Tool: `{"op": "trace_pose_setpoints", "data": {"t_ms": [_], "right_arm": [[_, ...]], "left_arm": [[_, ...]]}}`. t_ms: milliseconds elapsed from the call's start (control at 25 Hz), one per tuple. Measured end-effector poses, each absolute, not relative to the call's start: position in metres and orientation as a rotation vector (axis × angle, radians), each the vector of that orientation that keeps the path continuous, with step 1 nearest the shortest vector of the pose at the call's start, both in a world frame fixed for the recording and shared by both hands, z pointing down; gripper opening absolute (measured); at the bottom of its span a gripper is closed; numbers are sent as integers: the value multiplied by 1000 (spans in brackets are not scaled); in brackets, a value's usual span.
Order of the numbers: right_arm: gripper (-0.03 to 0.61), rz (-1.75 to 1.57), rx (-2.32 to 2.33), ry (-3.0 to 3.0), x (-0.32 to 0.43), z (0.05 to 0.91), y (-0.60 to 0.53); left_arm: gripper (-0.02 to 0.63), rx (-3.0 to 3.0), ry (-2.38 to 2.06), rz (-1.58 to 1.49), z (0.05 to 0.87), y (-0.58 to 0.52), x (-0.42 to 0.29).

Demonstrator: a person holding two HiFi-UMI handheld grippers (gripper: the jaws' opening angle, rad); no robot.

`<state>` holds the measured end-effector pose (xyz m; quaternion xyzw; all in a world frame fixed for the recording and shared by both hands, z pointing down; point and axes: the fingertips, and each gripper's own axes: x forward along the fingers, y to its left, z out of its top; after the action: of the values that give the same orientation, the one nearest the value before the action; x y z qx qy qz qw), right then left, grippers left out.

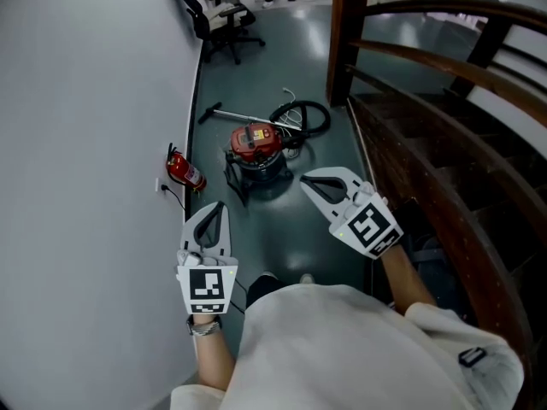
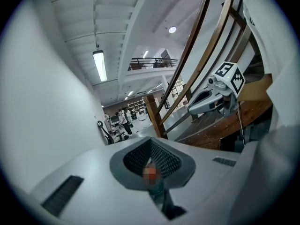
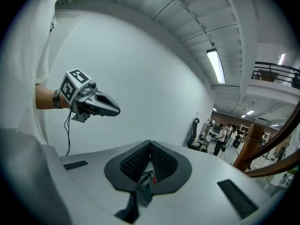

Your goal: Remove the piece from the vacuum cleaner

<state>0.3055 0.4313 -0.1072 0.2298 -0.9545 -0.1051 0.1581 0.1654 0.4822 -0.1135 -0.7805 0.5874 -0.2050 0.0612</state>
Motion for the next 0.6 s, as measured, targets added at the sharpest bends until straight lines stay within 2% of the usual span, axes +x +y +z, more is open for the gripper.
{"op": "trace_pose_setpoints", "data": {"t_ms": [600], "right_arm": [[29, -269, 676, -2724, 311, -100, 399]], "left_arm": [[-2, -2371, 1775, -611, -106, 447, 164]]}}
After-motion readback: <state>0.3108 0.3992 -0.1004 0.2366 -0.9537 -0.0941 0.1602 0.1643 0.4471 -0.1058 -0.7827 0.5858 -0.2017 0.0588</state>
